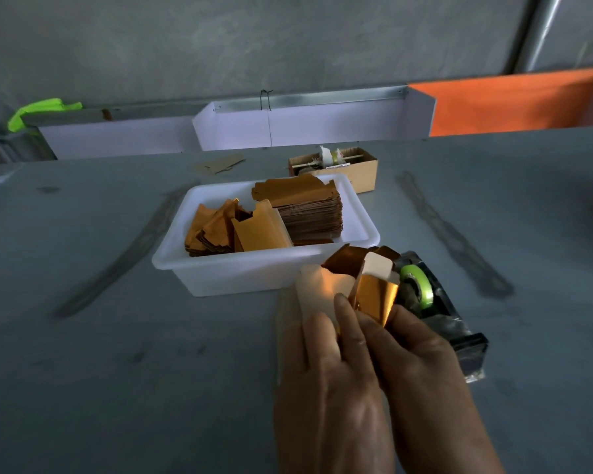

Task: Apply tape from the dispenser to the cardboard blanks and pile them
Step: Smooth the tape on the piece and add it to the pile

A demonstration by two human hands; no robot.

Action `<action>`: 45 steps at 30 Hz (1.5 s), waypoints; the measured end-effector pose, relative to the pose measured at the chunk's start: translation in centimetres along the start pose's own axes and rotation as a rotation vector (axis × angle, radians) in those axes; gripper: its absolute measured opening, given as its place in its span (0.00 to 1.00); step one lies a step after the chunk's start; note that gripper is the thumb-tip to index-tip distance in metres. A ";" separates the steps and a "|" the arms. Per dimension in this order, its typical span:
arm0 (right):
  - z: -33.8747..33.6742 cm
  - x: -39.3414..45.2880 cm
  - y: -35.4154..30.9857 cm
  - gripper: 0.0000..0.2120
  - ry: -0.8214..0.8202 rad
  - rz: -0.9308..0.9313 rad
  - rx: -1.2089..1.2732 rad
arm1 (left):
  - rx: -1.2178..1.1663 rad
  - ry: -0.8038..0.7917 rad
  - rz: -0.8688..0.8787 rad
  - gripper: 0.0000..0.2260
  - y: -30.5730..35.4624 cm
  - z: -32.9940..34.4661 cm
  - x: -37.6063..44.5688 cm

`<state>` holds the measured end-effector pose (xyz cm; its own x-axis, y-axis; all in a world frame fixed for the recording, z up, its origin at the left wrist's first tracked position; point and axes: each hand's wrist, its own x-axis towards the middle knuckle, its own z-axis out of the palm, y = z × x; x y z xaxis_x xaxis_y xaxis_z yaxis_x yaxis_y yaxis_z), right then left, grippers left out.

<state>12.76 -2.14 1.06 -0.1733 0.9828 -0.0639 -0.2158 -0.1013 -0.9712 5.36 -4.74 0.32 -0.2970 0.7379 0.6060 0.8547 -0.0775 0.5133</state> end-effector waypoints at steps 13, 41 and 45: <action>-0.4 -0.6 -0.3 0.12 0.001 -0.004 0.155 | -0.466 -0.248 -0.413 0.08 -1.8 -2.6 -0.1; -10.2 1.9 -0.3 0.04 0.151 0.057 -0.599 | -0.775 -0.310 -0.699 0.07 0.7 1.7 -0.9; -10.9 2.3 0.1 0.04 0.240 0.090 -0.472 | -0.942 -0.291 -0.788 0.07 0.3 1.2 -0.8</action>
<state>22.77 1.79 -1.65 0.0652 0.9867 -0.1486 0.2550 -0.1604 -0.9535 6.38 -4.50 -0.72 -0.3800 0.9119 -0.1547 -0.1809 0.0908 0.9793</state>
